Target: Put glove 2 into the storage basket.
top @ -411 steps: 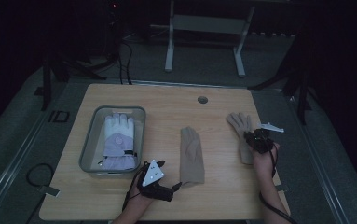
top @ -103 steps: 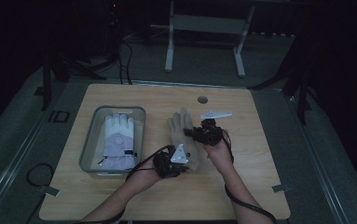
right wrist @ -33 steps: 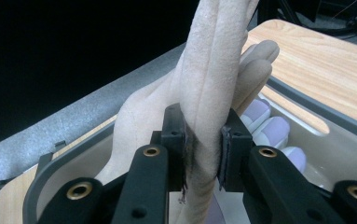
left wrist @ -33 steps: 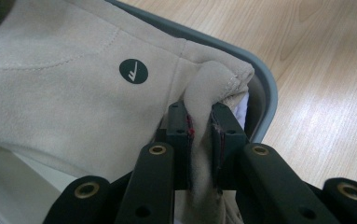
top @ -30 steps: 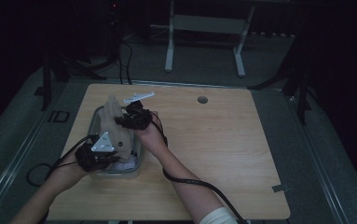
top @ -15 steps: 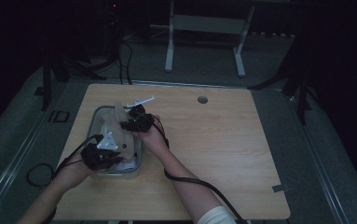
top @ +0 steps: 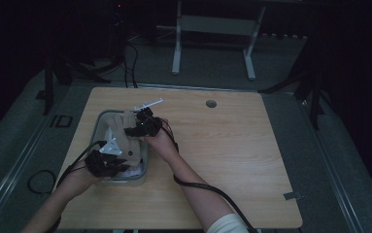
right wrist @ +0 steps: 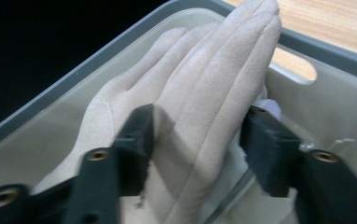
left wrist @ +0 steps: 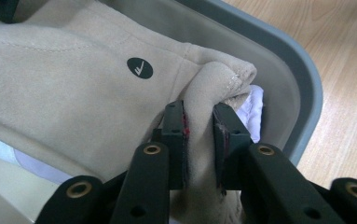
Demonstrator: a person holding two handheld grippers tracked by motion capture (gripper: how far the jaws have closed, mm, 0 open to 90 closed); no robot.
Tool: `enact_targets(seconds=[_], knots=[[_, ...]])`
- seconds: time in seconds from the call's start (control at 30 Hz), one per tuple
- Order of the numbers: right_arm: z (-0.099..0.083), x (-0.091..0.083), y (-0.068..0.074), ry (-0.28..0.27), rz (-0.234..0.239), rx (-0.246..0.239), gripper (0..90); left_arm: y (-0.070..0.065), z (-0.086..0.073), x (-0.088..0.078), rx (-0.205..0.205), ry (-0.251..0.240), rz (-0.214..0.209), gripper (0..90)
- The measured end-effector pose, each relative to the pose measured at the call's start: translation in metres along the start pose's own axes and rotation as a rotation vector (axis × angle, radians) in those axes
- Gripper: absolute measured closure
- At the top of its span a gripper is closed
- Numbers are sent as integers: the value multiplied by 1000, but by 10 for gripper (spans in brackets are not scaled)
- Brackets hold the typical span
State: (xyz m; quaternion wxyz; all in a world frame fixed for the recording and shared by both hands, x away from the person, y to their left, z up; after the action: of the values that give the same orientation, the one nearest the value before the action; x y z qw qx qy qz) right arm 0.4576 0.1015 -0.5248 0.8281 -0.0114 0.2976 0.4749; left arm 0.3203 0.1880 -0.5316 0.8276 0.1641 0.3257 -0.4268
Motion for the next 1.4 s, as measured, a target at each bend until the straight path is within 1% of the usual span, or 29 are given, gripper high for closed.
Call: enact_targets(seconds=[0.07,0.1,0.13,0.17,0.2,0.23,0.27,0.3,0.33,0.37,0.4,0.47,0.5,0.53,0.57,0.63,0.67,0.77,0.83,0.87,0.9,0.93,0.97,1.03,1.1,1.23,1.33,1.4], knots=[[0,-3,0,0,-2,-6,352,-1,3,-3,-6,-9,-14,704],[0,-5,0,-2,2,-12,304,-1,4,-5,-16,-16,-22,653],[1,-8,0,-2,-1,-27,268,-1,7,-8,-43,-31,-21,586],[2,-12,0,-4,6,-42,236,-1,9,-10,-56,-45,-23,519],[2,-14,1,-3,18,-44,200,0,11,-12,-70,-62,-19,455],[4,-17,1,-11,23,-46,193,1,13,-15,-83,-78,-10,393],[6,-21,1,-25,21,-54,194,0,16,-18,-91,-99,-34,312],[7,-26,1,-35,17,-75,176,0,17,-19,-103,-113,-40,220],[8,-28,1,-37,16,-88,157,1,20,-20,-105,-128,-31,175],[9,-32,1,-42,14,-98,158,1,22,-21,-100,-140,-7,139],[10,-35,2,-52,18,-100,158,1,24,-22,-106,-159,5,135],[10,-43,2,-59,20,-114,158,0,29,-22,-139,-202,-1,114],[9,-47,2,-62,23,-119,158,-1,31,-22,-144,-210,-1,85],[8,-50,2,-63,25,-126,156,-3,33,-21,-146,-223,-1,83],[7,-54,2,-64,26,-130,152,-6,34,-20,-144,-229,-4,83],[4,-61,0,-67,16,-136,153,-11,38,-16,-138,-239,8,83],[3,-65,-1,-66,16,-135,153,-13,40,-15,-134,-248,3,83],[-3,-76,-5,-65,1,-155,153,-20,46,-11,-123,-265,-2,83],[-7,-84,-9,-67,-3,-151,154,-25,51,-8,-119,-272,-15,83],[-9,-87,-11,-67,-8,-158,154,-27,53,-6,-117,-277,-19,83],[-9,-87,-11,-67,-8,-158,154,-27,53,-6,-117,-277,-19,83],[-10,-91,-12,-69,-11,-153,155,-32,57,-2,-108,-277,-30,83],[-14,-99,-17,-68,-15,-154,157,-35,59,-1,-106,-282,-37,83],[-17,-105,-19,-69,-10,-148,157,-40,62,2,-98,-287,-45,84],[-22,-111,-21,-60,-10,-156,158,-45,66,5,-95,-298,-60,87],[-31,-122,-26,-52,-23,-167,158,-57,71,14,-76,-295,-86,88],[-38,-130,-31,-52,-29,-158,158,-66,75,21,-66,-290,-108,88],[-43,-134,-34,-48,-32,-160,158,-73,76,26,-58,-292,-124,88]])
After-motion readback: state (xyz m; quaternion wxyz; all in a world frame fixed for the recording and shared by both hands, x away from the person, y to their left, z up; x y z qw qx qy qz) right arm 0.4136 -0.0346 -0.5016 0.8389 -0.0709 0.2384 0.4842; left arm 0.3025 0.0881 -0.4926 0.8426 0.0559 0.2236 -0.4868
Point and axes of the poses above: each handheld gripper's, and its own axes: x roughly forward along the jaws, z roughly out of its top, y roughly to its left, the point moved 6 cm from there along x, roughly forward along the jaws, and after that the axes turned 10 degrees about -y, right-handed, at the moved point
